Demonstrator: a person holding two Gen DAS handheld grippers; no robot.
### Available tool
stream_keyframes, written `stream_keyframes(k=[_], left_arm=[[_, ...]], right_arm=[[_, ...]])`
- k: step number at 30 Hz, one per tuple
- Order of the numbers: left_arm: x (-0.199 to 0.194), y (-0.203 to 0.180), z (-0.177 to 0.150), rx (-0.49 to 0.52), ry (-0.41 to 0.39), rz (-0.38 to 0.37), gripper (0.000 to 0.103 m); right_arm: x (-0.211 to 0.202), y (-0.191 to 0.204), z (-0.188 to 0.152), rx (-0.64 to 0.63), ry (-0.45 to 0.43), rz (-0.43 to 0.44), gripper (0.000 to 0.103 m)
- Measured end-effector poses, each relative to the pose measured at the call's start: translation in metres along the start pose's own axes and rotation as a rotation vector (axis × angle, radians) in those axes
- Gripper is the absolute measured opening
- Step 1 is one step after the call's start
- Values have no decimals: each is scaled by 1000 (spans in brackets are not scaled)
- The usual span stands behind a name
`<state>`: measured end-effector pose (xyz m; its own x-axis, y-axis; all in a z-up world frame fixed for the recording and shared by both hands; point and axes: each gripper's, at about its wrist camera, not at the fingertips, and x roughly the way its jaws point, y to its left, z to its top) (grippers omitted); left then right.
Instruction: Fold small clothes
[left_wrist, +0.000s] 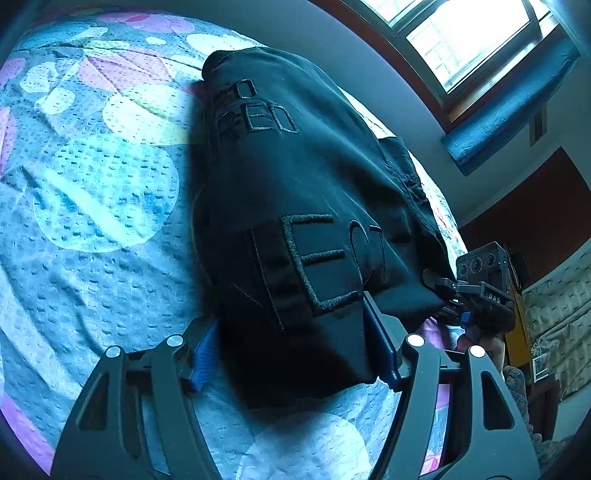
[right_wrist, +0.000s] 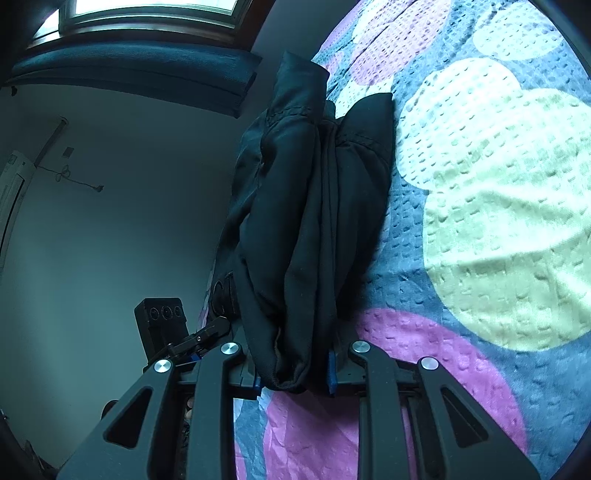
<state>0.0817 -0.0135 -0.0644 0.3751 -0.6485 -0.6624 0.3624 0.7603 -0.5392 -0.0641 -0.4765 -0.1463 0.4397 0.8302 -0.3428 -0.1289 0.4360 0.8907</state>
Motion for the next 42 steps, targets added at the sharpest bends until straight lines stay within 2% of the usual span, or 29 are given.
stream_keyframes(k=[3, 4, 9, 13, 16, 17, 20, 25, 28, 33, 36, 42], left_arm=[[-1, -2, -2, 5, -11, 5, 70], [-3, -3, -3, 11, -20, 18, 74], [-12, -15, -12, 46, -55, 136, 91], [-20, -25, -24, 71, -88, 230, 96], [-26, -35, -33, 96, -116, 300, 99], [-29, -39, -36, 108, -128, 327, 99], [-33, -48, -44, 133, -144, 389, 101], [-35, -56, -56, 163, -135, 504, 101], [-38, -55, -60, 157, -132, 528, 101], [-48, -58, -66, 143, -182, 566, 101], [-53, -62, -66, 148, -195, 561, 101], [-57, -67, -65, 144, -211, 574, 101]], right_arm=[[-5, -5, 0, 5, -8, 18, 26], [-7, -4, -1, 1, -13, 20, 28], [-23, -1, -13, 8, -74, 24, 41], [-37, 9, -28, -24, -114, 2, 61], [-39, 25, -37, -81, -119, -65, 81], [-38, 31, -40, -99, -112, -94, 83], [-30, 43, -49, -150, -76, -234, 84], [-19, 59, -60, -236, -63, -418, 85], [-16, 68, -65, -252, -83, -541, 85], [-7, 82, -76, -323, -119, -717, 85], [-4, 86, -77, -340, -133, -761, 85], [-3, 89, -77, -344, -158, -772, 85]])
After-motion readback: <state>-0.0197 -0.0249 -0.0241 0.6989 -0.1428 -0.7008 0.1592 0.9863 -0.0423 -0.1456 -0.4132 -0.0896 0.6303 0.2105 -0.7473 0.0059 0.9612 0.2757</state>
